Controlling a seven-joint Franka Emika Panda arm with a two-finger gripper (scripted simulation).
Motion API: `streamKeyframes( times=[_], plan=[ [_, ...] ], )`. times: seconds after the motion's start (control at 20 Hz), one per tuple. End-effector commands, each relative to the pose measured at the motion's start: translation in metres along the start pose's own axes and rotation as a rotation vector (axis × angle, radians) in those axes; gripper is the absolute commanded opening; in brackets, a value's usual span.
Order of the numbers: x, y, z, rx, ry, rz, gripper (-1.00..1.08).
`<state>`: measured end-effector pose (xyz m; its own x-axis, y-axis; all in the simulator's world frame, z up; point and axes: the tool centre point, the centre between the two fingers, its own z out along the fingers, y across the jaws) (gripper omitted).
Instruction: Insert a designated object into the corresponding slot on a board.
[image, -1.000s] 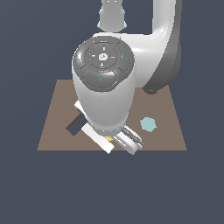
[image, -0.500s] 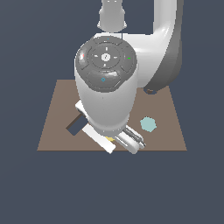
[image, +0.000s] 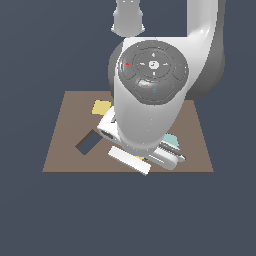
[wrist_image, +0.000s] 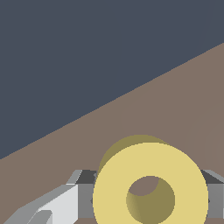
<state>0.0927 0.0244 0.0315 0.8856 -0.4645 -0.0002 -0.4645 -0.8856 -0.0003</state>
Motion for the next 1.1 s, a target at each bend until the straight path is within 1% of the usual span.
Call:
streamKeyframes(
  times=[0.0,0.25,0.5,0.8,1.05],
  plan=[
    [-0.007,-0.011,-0.001,0.001,0.001,-0.078,-1.0],
    [-0.028,-0.034,-0.002,0.001,0.001,-0.271,-1.0],
    [-0.057,-0.054,-0.003,0.001,0.001,-0.489,-1.0],
    [-0.101,-0.07,-0.005,0.001,0.001,-0.775,-1.0],
    [-0.143,-0.074,-0.006,0.001,0.001,-1.034,-1.0]
  ],
)
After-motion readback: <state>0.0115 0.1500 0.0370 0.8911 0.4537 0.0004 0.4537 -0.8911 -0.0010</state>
